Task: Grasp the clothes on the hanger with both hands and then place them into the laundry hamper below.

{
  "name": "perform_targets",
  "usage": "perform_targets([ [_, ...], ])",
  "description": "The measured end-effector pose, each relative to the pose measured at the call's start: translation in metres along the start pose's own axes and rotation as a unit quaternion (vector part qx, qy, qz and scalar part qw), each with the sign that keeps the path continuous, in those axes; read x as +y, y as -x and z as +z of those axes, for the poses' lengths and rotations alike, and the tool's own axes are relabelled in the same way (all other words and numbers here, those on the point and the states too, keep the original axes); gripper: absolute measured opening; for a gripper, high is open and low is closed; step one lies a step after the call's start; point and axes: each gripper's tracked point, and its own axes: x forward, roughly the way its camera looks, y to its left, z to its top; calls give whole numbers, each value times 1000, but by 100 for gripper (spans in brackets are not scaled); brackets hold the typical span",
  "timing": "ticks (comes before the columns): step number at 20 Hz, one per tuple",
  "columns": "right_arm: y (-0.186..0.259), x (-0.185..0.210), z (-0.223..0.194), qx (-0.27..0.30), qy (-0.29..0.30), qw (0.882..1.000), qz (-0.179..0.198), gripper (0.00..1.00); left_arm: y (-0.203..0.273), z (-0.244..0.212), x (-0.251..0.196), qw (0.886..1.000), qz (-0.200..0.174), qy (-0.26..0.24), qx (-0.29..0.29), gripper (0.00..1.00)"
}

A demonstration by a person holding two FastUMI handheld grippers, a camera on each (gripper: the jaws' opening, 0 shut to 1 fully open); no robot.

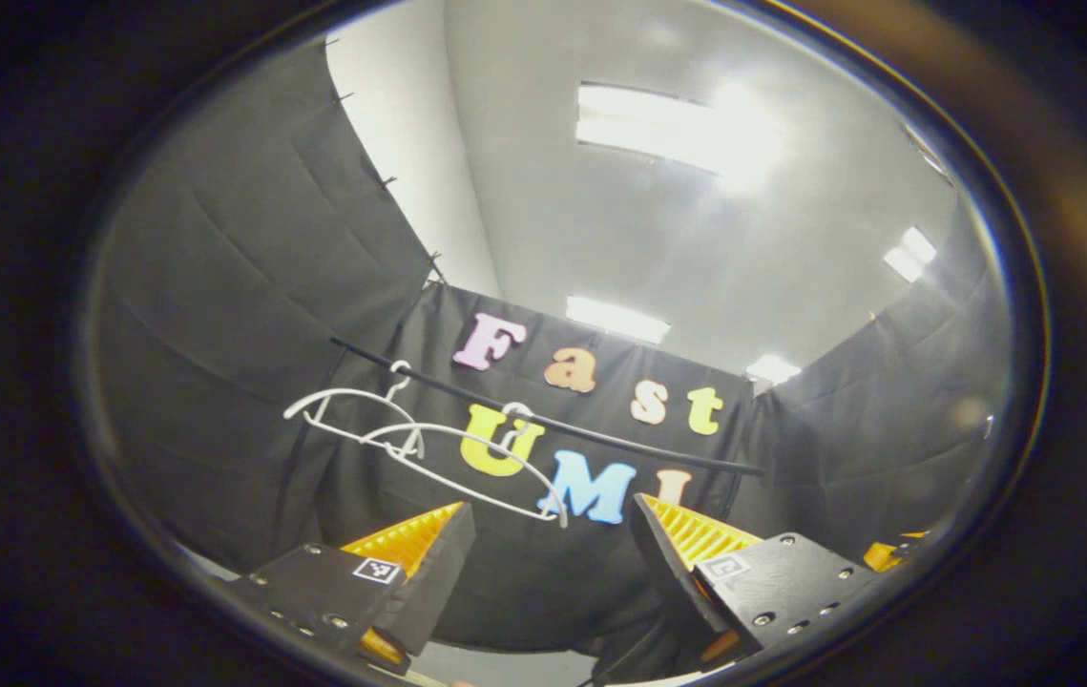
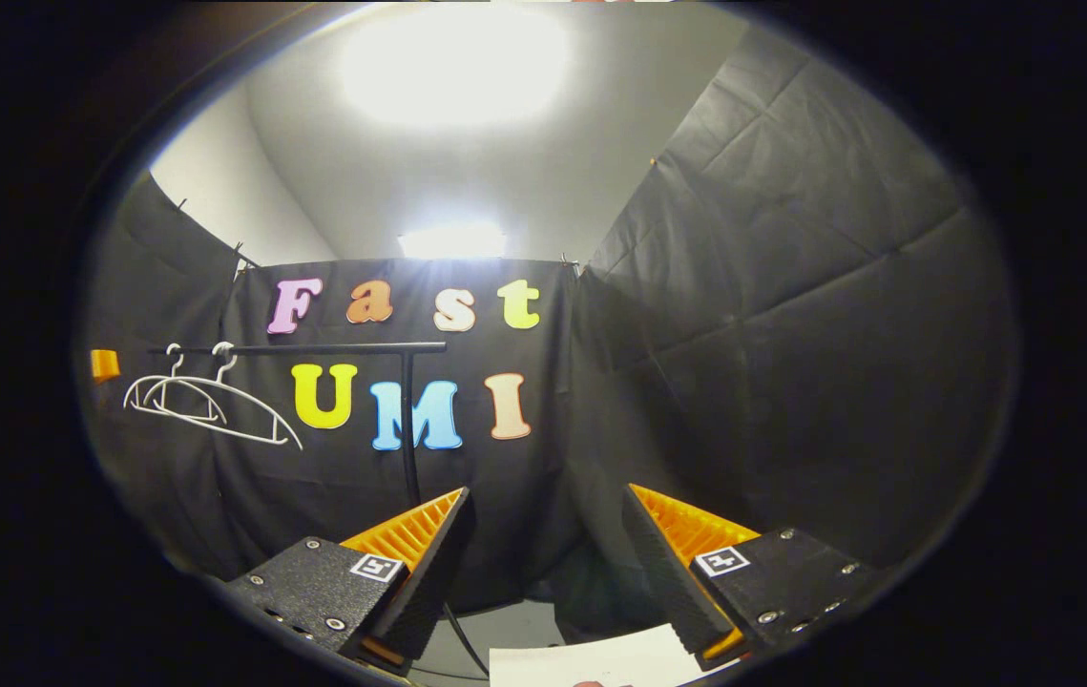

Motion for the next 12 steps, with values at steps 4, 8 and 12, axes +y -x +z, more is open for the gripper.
perform_targets([
  [4, -4, 43, 0, 12, -21, 1000, 17, 95, -16, -11, 19, 999, -6, -40, 25, 90],
  [8, -9, 78, -5, 11, -18, 999, 28, 95, -23, -37, 43, 997, -11, -56, 61, 90],
  [12, -11, 108, -6, 13, -18, 999, 48, 95, -27, -56, 71, 993, -1, -78, 91, 100],
])
